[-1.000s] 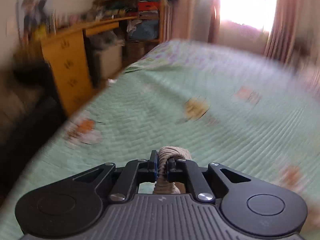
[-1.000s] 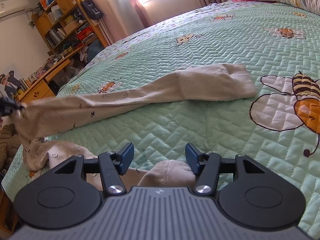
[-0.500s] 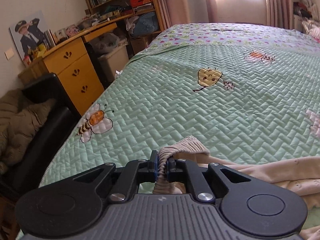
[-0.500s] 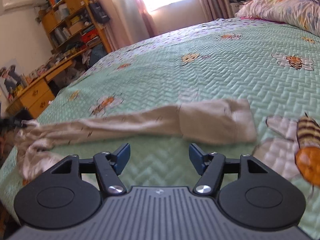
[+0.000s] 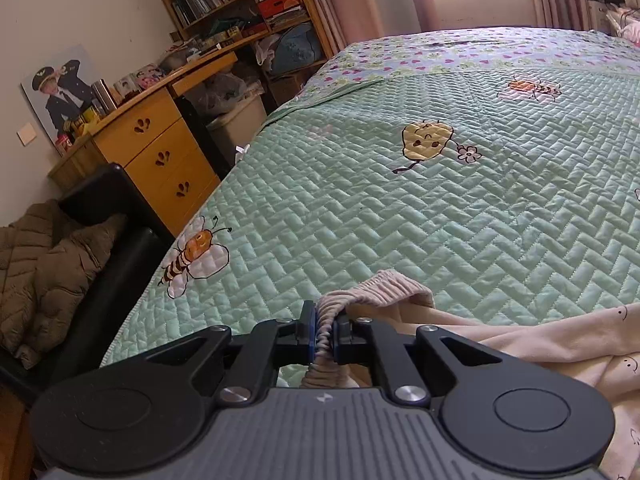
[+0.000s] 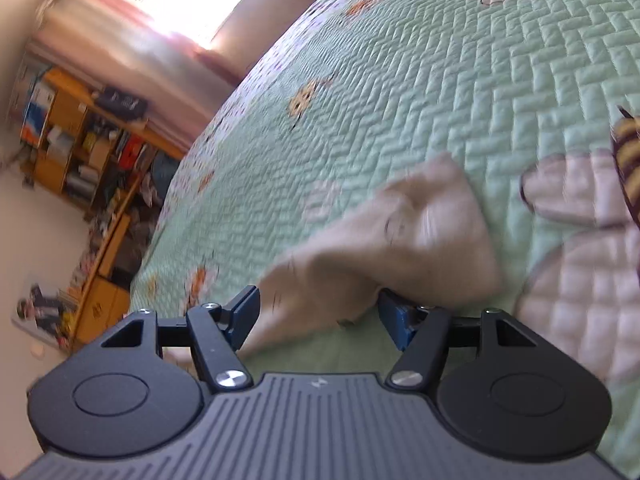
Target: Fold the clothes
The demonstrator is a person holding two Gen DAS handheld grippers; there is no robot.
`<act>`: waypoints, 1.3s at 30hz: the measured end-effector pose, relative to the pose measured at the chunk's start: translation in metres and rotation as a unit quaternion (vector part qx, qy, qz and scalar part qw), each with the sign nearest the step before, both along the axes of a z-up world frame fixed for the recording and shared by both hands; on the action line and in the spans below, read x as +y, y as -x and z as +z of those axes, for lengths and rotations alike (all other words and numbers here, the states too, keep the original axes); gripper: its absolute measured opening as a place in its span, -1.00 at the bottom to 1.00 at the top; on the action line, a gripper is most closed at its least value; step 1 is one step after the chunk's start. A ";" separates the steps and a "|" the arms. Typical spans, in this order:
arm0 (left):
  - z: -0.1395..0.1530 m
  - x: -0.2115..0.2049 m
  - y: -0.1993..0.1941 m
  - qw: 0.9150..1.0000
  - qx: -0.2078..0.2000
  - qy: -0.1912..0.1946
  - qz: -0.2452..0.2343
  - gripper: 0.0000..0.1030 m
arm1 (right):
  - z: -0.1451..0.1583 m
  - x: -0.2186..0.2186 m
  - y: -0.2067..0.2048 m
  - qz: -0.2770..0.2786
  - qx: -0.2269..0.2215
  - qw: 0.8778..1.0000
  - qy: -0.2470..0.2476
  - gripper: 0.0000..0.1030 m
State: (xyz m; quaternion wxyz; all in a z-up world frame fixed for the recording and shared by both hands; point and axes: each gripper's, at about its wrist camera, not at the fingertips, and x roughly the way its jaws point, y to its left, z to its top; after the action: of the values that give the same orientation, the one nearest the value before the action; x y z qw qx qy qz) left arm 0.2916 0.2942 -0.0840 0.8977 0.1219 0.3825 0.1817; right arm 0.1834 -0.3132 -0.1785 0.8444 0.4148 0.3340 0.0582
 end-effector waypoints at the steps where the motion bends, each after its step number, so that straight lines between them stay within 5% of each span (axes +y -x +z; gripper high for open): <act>1: 0.001 -0.001 0.000 1.000 0.001 -0.002 0.001 -0.84 | -0.001 0.001 -0.007 -0.003 -0.002 1.000 0.005 0.30; 5: 0.004 -0.003 0.002 1.000 0.005 -0.009 0.003 -0.84 | -0.002 0.011 -0.033 0.024 -0.014 0.997 0.070 0.18; 7: 0.005 -0.004 0.003 1.000 0.008 -0.014 0.005 -0.84 | -0.001 0.017 -0.043 0.040 -0.019 0.994 0.098 -0.46; 10: 0.008 -0.006 0.002 1.000 0.011 -0.018 0.008 -0.84 | 0.001 0.013 -0.052 0.050 -0.027 0.994 0.094 -0.74; 20: 0.019 -0.019 -0.010 0.999 0.008 0.046 -0.008 -0.77 | 0.036 -0.039 -0.063 -0.012 -0.076 0.986 0.147 -0.73; 23: 0.006 -0.033 -0.012 0.998 0.027 0.047 -0.027 -0.79 | 0.013 -0.047 -0.072 -0.013 -0.013 0.983 0.182 -0.51; 26: 0.001 -0.037 -0.011 0.998 0.028 0.045 -0.028 -0.80 | 0.006 -0.062 -0.055 -0.046 -0.014 0.987 0.150 -0.44; 36: 0.041 -0.012 -0.033 0.997 -0.061 0.033 0.042 -0.81 | 0.019 -0.081 0.007 -0.087 -0.051 0.985 0.140 -0.30; 39: 0.028 0.010 -0.047 0.994 -0.031 0.031 0.098 -0.75 | 0.025 -0.077 0.022 -0.076 -0.061 0.984 0.151 -0.11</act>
State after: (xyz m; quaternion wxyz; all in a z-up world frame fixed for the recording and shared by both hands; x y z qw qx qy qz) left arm 0.3382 0.3037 -0.0559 0.8904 0.0495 0.3698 0.2609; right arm 0.1618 -0.3901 -0.1537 0.9181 0.3025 0.2542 -0.0317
